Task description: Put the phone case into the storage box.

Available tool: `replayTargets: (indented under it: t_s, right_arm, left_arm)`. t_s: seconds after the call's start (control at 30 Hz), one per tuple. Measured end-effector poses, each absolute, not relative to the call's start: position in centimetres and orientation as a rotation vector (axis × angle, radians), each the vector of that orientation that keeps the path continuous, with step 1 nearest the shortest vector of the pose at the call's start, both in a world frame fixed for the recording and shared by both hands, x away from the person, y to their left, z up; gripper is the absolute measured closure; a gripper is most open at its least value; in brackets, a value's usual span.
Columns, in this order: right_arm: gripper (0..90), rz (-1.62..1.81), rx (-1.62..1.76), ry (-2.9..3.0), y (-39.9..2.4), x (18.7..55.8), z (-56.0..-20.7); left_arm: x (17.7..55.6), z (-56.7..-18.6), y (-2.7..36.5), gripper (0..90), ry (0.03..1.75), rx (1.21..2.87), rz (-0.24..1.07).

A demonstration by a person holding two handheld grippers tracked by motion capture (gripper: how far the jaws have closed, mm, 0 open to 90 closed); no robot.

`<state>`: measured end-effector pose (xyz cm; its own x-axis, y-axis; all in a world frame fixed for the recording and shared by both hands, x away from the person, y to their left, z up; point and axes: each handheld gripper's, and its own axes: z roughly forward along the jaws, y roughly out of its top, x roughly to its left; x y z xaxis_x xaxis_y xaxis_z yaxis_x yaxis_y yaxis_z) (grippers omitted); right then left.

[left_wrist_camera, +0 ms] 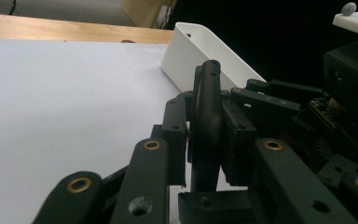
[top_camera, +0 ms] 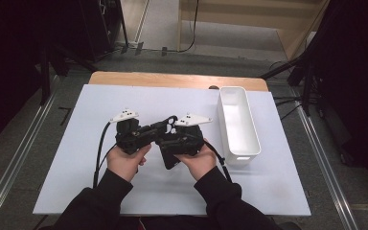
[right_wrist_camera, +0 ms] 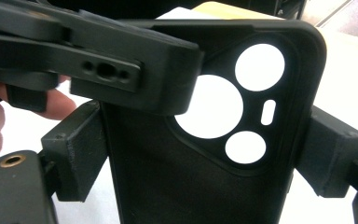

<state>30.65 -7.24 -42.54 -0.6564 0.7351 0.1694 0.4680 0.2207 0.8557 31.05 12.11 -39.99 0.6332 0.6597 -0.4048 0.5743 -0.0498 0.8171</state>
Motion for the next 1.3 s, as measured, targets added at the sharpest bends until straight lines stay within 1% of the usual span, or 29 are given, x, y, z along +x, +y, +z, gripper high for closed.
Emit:
replayTargets:
  t_s: [0.2,0.4,0.6,0.73,0.9,0.97,1.0,1.13,1.2,1.3]
  right_arm:
    - [12.2,1.409,1.149,2.219,-7.7,30.9,-42.6]
    - [12.2,1.402,1.159,2.213,-8.3,31.1,-42.6]
    - [12.2,1.412,1.166,2.200,-9.3,31.4,-42.4]
    - [12.3,1.431,1.157,2.206,-9.9,31.7,-42.3]
    - [12.3,1.452,1.136,2.219,-10.7,31.8,-42.0]
    - [12.3,1.442,1.128,2.249,-10.8,31.9,-41.9]
    - [12.3,1.430,1.115,2.262,-11.0,32.0,-41.9]
    - [12.3,1.441,1.091,2.284,-11.4,32.1,-41.6]
    - [12.3,1.446,1.075,2.296,-11.6,32.1,-41.5]
    - [12.2,1.473,1.045,2.327,-12.0,32.2,-41.3]
  left_arm:
    - [31.1,-39.5,12.5,63.8,1.008,1.722,0.083]
    - [31.0,-39.1,13.0,56.3,1.005,1.726,0.073]
    - [31.3,-38.9,13.8,53.2,0.996,1.740,0.022]
    - [31.5,-38.9,14.3,47.4,0.985,1.755,-0.002]
    - [32.0,-39.3,14.9,40.2,0.947,1.809,-0.076]
    - [32.1,-39.6,15.0,39.8,0.933,1.833,-0.101]
    - [32.1,-39.6,15.0,37.1,0.929,1.842,-0.108]
    - [32.1,-39.8,15.1,36.5,0.907,1.874,-0.096]
    - [32.1,-39.8,15.2,33.7,0.890,1.891,-0.100]
    - [32.0,-40.0,15.3,33.6,0.871,1.924,-0.095]
